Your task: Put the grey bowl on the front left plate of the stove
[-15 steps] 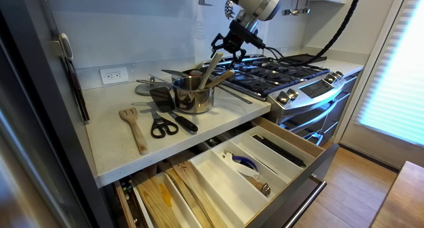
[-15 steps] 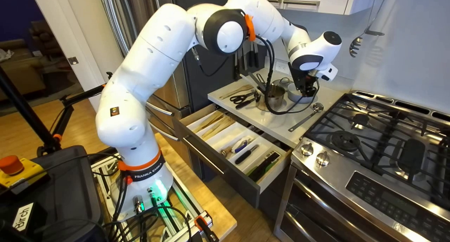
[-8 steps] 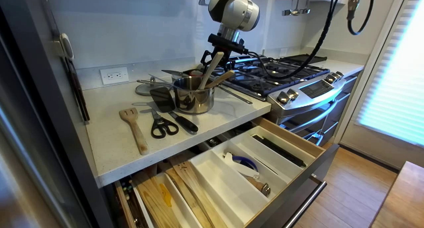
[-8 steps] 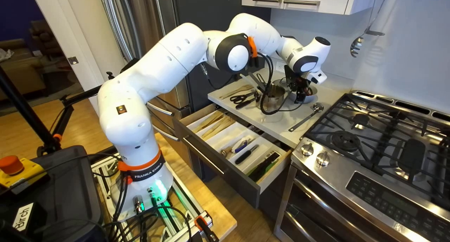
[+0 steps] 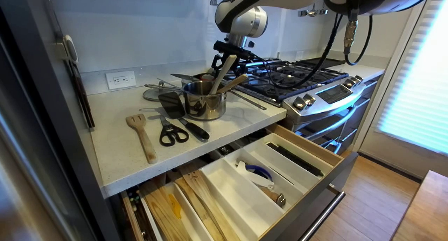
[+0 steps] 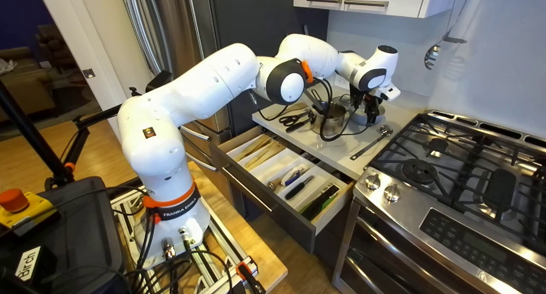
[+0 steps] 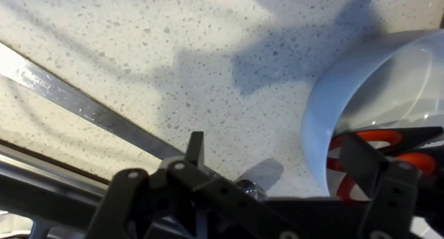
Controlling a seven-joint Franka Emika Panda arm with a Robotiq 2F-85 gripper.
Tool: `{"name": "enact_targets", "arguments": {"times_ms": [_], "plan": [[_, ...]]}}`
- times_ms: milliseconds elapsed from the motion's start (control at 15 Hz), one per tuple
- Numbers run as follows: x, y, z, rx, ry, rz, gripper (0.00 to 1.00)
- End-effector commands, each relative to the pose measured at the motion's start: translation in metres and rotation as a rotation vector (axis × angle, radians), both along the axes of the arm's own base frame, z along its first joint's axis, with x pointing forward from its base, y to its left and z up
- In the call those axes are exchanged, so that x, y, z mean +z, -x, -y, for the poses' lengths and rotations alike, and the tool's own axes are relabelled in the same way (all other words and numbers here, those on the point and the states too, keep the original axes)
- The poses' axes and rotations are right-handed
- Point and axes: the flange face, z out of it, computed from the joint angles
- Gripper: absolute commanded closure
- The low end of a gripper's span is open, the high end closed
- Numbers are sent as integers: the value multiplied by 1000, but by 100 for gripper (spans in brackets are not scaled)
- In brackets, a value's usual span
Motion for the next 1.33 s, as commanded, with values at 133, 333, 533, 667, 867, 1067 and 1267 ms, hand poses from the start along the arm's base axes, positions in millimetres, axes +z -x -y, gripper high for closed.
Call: {"name": "enact_targets", "arguments": {"times_ms": [133,333,533,667,867,1067,1267], "plan": [[0,-3,-4,-8,18,15,0],[-6,-8,-16,-14,25,46,0],[-15,-12,-25,-35,60,68,5],[-22,-14,-27,-51,90,82,13],[-35,-15,-29,-63,130,94,27],[-38,-17,-28,-67,156,106,30],[-31,-18,-25,-70,164,114,26]]}}
